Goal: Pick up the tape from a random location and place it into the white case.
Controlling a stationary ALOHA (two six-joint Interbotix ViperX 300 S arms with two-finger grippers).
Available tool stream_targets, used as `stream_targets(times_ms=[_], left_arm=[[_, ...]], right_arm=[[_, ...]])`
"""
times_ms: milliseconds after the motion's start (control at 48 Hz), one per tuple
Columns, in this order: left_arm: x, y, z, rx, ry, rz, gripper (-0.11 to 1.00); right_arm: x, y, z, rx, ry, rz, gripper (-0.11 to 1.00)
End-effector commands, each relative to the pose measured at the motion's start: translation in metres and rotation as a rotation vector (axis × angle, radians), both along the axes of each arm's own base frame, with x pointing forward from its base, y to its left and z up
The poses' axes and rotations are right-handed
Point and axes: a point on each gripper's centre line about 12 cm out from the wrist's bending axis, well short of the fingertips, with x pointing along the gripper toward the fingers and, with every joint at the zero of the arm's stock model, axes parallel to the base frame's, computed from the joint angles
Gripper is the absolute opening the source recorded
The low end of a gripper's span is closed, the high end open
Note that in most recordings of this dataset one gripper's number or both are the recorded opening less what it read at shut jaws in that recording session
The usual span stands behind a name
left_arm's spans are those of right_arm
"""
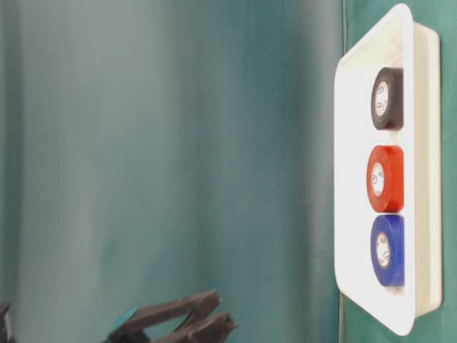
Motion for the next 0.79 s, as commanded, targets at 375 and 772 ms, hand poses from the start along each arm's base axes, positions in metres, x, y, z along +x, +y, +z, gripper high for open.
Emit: stream_targets(times_ms=[375, 772], left_arm=[[-0.037, -0.005, 0.019, 0.011, -0.163, 0.002, 0.80], [-0.060, -0.010, 0.020, 0.015, -0.253, -0.003, 0.80]], right_arm=[[0.010, 0.001, 0.027, -0.001, -0.097, 0.009, 0.88], [0.013, 0.000, 0.035, -0.002, -0.155, 0.016, 0.88]])
